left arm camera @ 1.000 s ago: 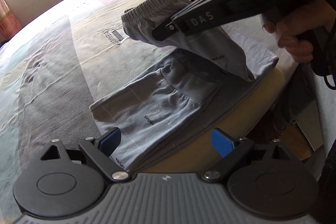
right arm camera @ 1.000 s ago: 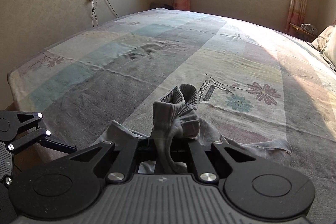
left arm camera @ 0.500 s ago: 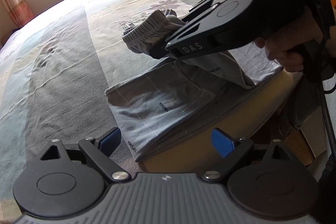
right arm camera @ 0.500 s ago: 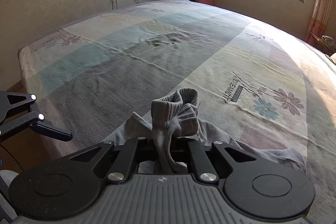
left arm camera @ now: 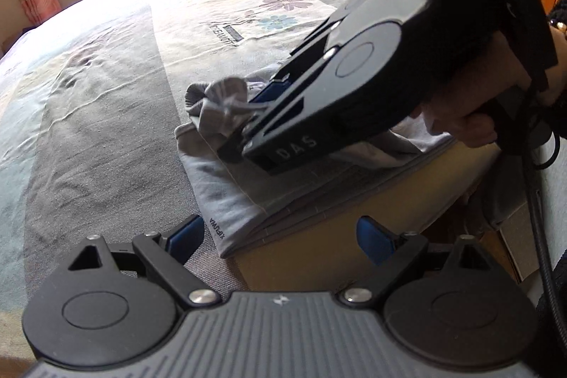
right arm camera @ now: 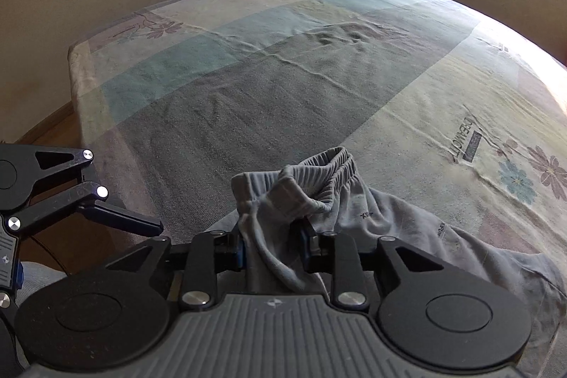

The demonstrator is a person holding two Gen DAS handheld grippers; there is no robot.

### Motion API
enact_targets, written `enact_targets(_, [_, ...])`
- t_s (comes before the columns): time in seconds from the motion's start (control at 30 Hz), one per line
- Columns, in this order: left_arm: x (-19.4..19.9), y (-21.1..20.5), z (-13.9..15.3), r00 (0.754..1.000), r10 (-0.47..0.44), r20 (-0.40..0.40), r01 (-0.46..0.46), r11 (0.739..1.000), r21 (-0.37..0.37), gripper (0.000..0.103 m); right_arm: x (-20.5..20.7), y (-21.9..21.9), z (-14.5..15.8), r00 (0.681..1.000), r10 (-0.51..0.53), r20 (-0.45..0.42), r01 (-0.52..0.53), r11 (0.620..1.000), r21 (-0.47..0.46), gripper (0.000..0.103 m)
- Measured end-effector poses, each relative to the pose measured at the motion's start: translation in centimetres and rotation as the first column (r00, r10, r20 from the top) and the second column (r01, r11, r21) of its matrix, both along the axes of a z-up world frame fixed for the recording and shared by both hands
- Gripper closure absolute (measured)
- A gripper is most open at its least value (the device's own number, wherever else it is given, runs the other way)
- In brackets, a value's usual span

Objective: Fold clothes
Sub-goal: 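Lower the waistband onto the sweatpants and open the right gripper, then withdraw the open right gripper from the folded sweatpants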

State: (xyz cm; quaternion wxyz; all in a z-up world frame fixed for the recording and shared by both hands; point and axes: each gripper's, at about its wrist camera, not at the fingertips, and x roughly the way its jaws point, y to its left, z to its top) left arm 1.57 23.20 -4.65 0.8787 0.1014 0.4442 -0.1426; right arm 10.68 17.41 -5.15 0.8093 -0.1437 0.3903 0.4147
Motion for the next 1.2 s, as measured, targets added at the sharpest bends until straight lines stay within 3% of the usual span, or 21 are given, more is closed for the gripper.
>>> enact_targets(0.27, [0.4, 0.3, 0.3, 1.0, 0.015, 0.006, -0.015, 0.995, -0.101, 0.01, -0.6, -6.0, 1.9, 0.997, 0.031, -0.065, -0.02, 0.986, 0.168, 0.047])
enact_targets(0.53, [2.5, -2.0, 2.4, 0.995, 0.011, 0.104, 0.009, 0.983, -0.183, 0.01, -2.0, -16.1, 2.1, 0.984, -0.175, 0.045, 0.171, 0.982, 0.077, 0.048])
enact_targets(0.67, [6.0, -4.4, 1.1, 0.992, 0.02, 0.125, 0.007, 0.978, -0.211, 0.01, -2.8, -20.2, 0.0, 0.958, -0.284, 0.048, 0.284, 0.959, 0.012, 0.058])
enact_targets(0.83, [6.3, -4.9, -2.5, 0.995, 0.092, 0.044, -0.087, 0.992, -0.088, 0.01, -4.1, -23.1, -1.8, 0.941, -0.338, 0.031, 0.337, 0.941, 0.038, 0.058])
enact_targets(0.9, [5.3, -3.6, -3.5, 0.994, 0.104, 0.035, -0.101, 0.991, -0.087, 0.01, -4.5, -23.7, -2.7, 0.943, -0.334, 0.004, 0.333, 0.942, 0.028, 0.058])
enact_targets(0.97, [3.7, -2.6, -3.3, 0.995, 0.094, 0.044, -0.09, 0.992, -0.091, 0.01, -5.0, -24.3, -3.8, 0.944, -0.33, 0.006, 0.33, 0.944, 0.014, 0.058])
enact_targets(1.1, [3.4, -3.7, -1.3, 0.995, 0.087, 0.048, -0.087, 0.996, -0.012, 0.01, -5.9, -26.4, -3.9, 0.935, -0.355, -0.023, 0.355, 0.934, 0.04, 0.058])
enact_targets(1.2, [4.6, -5.1, 0.3, 0.994, 0.06, 0.091, -0.057, 0.998, -0.033, 0.01, -6.6, -27.0, -3.1, 0.933, -0.359, 0.013, 0.357, 0.931, 0.072, 0.058])
